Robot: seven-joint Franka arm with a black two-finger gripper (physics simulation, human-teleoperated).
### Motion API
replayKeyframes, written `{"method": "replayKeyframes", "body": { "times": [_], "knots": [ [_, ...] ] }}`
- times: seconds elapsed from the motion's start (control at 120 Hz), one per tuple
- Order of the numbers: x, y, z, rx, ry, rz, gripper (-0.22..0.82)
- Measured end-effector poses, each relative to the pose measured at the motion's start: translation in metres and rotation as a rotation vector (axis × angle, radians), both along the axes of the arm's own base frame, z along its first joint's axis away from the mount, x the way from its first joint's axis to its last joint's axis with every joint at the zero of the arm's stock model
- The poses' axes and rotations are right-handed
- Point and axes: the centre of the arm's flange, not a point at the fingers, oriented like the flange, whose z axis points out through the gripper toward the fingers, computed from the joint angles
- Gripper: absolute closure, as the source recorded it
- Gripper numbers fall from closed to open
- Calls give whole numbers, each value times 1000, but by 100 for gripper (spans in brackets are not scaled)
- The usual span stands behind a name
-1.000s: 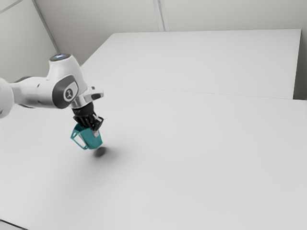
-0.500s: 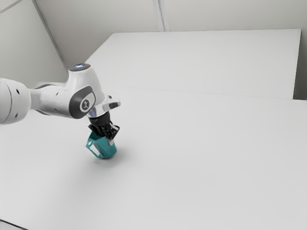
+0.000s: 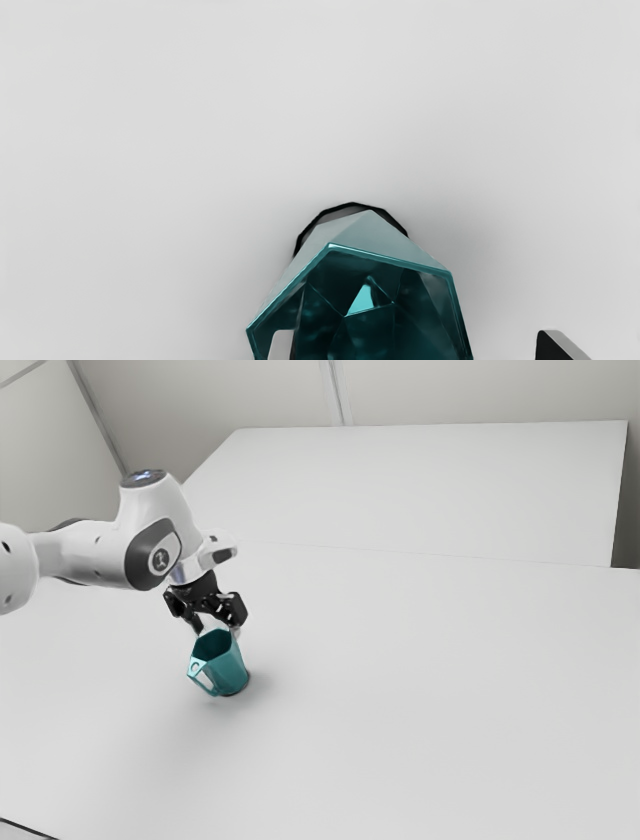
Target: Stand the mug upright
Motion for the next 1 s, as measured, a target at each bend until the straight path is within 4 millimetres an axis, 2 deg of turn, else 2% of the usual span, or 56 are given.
{"method": "replayKeyframes", "body": {
  "times": [0.125,0.192,0.267,0.45,0.567,0.667,1.0],
  "knots": [
    [8,-24,43,0,-29,-40,4],
    [20,-31,64,-7,-39,-49,3],
    [37,-33,82,-19,-47,-46,2],
    [88,-31,148,-31,-89,-44,1],
    [95,-26,179,-33,-93,-42,1],
    [90,-27,186,-36,-60,-46,0],
    [81,-27,183,-41,13,-55,0]
  ]
}}
